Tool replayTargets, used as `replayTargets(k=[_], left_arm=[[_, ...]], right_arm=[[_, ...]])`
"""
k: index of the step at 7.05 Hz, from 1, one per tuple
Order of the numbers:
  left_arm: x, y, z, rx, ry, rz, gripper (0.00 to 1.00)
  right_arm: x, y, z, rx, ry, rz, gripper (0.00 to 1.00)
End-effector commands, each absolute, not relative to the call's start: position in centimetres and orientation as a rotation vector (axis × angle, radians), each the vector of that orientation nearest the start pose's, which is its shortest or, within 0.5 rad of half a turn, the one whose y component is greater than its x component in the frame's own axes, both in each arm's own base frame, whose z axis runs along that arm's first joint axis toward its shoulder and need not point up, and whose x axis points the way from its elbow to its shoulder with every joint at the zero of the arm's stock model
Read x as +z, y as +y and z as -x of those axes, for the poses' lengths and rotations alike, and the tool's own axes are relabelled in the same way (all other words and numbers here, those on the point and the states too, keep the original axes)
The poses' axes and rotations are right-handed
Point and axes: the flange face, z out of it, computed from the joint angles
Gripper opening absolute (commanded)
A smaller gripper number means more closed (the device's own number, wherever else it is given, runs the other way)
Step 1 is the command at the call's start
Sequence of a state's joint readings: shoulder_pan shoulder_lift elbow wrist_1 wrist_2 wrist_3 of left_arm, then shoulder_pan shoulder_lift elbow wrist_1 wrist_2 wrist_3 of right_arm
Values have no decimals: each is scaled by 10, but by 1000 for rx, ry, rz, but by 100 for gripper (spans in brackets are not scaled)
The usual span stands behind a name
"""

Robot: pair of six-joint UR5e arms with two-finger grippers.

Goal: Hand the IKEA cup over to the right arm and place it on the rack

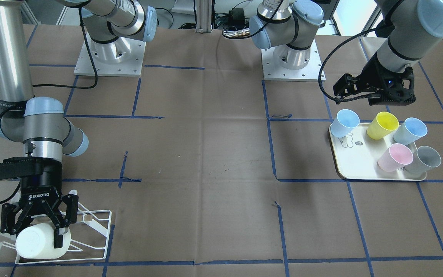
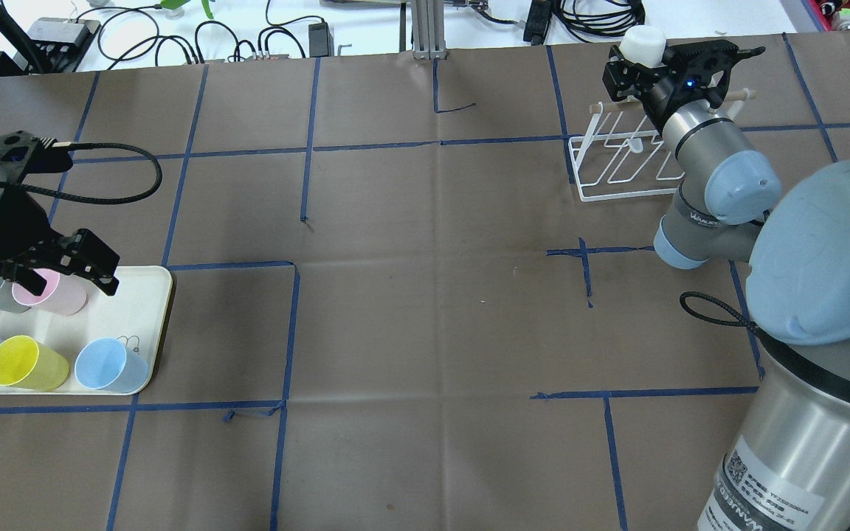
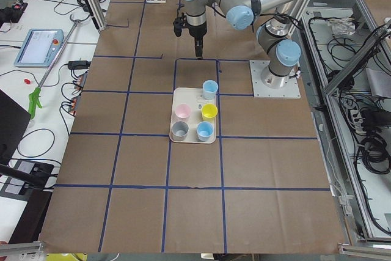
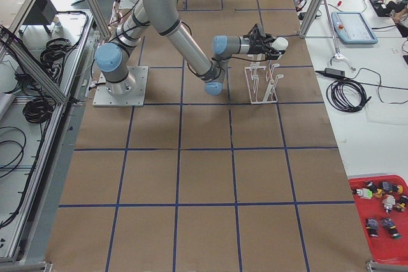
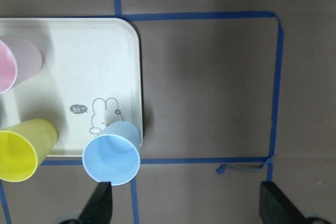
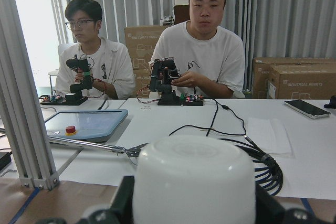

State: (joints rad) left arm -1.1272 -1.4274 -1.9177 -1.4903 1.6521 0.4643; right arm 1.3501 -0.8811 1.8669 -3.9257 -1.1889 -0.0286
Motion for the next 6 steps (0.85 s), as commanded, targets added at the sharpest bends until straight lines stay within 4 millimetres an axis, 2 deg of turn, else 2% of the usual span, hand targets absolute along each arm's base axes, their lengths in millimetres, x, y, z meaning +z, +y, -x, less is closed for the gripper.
replayTargets(k=[1,3,4,6], left_arm=[[381,-393,-81,237,3120,-39,97],[360,-382,-74,290,3136,-38,98],[341,-384,-75,316,3146,-34,98],[306,-381,-73,241,3128,-32,98]], right_arm=[[237,-622,-36,-1895,2323,139,18],[232,-622,-36,-1885,2328,134,19],[234,-624,-36,-1893,2324,138,20],[242,-631,-35,-1917,2307,144,21]])
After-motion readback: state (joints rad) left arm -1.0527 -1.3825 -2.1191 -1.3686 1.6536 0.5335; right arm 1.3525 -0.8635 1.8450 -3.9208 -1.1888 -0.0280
